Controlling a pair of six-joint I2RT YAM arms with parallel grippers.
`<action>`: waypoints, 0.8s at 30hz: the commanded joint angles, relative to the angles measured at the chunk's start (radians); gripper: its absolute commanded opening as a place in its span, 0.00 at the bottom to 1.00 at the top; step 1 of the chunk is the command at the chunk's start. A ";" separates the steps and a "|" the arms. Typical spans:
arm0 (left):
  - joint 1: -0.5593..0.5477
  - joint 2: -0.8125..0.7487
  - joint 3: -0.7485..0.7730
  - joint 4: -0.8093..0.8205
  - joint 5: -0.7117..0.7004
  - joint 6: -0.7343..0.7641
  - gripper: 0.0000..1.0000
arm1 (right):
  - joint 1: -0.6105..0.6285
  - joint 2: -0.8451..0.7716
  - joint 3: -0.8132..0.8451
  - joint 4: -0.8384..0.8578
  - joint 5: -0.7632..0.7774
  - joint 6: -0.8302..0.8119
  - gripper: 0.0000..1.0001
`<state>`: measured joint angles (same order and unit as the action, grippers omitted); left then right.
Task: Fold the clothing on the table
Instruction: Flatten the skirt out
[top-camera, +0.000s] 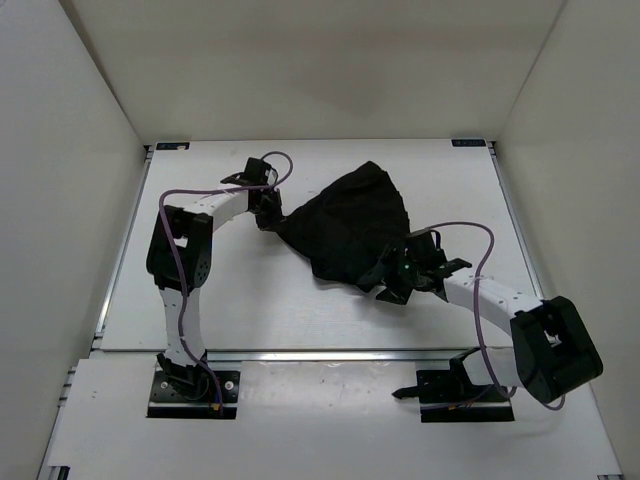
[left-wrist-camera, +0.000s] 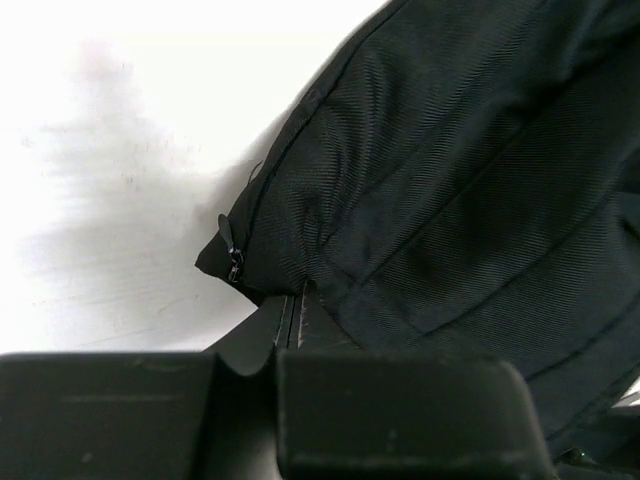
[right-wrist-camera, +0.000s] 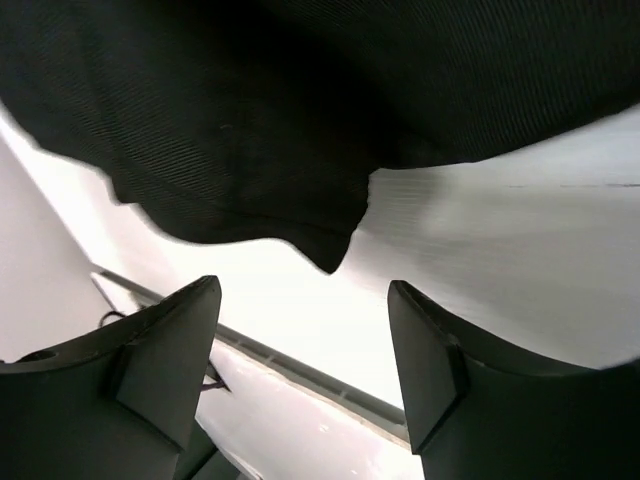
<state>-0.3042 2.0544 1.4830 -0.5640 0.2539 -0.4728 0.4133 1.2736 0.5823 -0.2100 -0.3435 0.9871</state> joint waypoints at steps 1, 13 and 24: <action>-0.018 -0.074 -0.033 0.030 -0.004 -0.003 0.00 | 0.013 0.030 0.001 0.067 0.024 0.010 0.65; 0.023 -0.194 -0.046 0.015 0.024 -0.049 0.00 | -0.080 0.027 0.183 -0.035 -0.086 -0.068 0.01; 0.073 -0.345 0.566 -0.040 -0.016 -0.223 0.00 | -0.251 0.020 0.922 -0.226 -0.152 -0.372 0.00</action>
<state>-0.2413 1.8561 1.9663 -0.5961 0.2459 -0.6361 0.1875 1.3346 1.4303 -0.3767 -0.4755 0.7166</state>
